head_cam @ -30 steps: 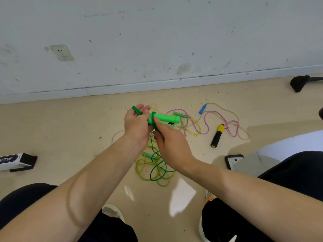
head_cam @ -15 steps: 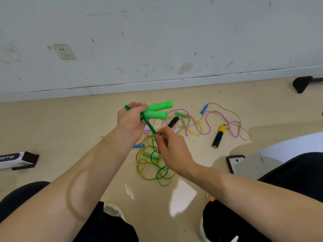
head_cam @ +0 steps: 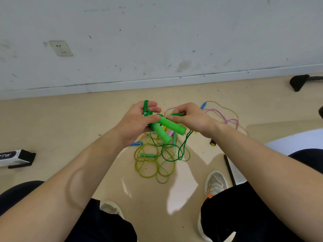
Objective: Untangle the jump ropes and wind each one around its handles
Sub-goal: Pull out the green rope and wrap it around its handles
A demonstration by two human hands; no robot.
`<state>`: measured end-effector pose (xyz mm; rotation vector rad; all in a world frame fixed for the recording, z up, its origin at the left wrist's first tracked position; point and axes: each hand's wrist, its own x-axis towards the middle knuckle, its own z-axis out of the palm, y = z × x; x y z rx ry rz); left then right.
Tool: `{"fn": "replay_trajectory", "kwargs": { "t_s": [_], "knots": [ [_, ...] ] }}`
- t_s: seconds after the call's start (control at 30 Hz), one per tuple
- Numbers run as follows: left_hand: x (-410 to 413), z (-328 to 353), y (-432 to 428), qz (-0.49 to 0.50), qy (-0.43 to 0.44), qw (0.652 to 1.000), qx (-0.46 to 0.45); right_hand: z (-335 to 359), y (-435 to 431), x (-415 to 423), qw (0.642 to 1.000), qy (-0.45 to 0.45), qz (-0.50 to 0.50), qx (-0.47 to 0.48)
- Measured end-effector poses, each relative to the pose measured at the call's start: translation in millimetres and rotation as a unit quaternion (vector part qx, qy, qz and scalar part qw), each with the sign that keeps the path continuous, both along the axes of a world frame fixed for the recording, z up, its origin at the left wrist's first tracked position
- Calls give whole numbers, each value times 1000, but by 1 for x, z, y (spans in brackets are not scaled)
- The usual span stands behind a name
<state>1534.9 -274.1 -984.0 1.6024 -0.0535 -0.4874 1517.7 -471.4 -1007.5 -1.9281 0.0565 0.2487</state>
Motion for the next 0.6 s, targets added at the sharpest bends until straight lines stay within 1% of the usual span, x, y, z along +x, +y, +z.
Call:
{"fn": "replay_trajectory", "kwargs": {
  "t_s": [0.07,0.1,0.17,0.23,0.3,0.37,0.43,0.53,0.6],
  "knots": [
    [-1,-2,1,-34,-62,995,75,7,0,1,999,23,-6,40],
    [-1,-3,2,-53,-102,987,116,10,1,1,998,35,-4,56],
    [0,-7,3,-85,-193,958,194,17,5,-1,995,60,-1,77],
    [1,-13,2,-75,-249,937,232,24,12,-8,993,72,-4,91],
    [2,-17,1,-34,-263,940,215,30,22,-19,992,67,-32,103],
    [1,-20,-1,17,-265,945,190,29,33,-29,985,71,-82,131],
    [-1,-21,-5,65,-250,951,167,26,43,-36,976,85,-125,155],
    [-5,-26,-10,128,-206,962,123,20,52,-43,979,86,-125,134],
    [-8,-27,-12,153,-167,970,90,16,53,-43,987,48,-114,106]
  ]
}}
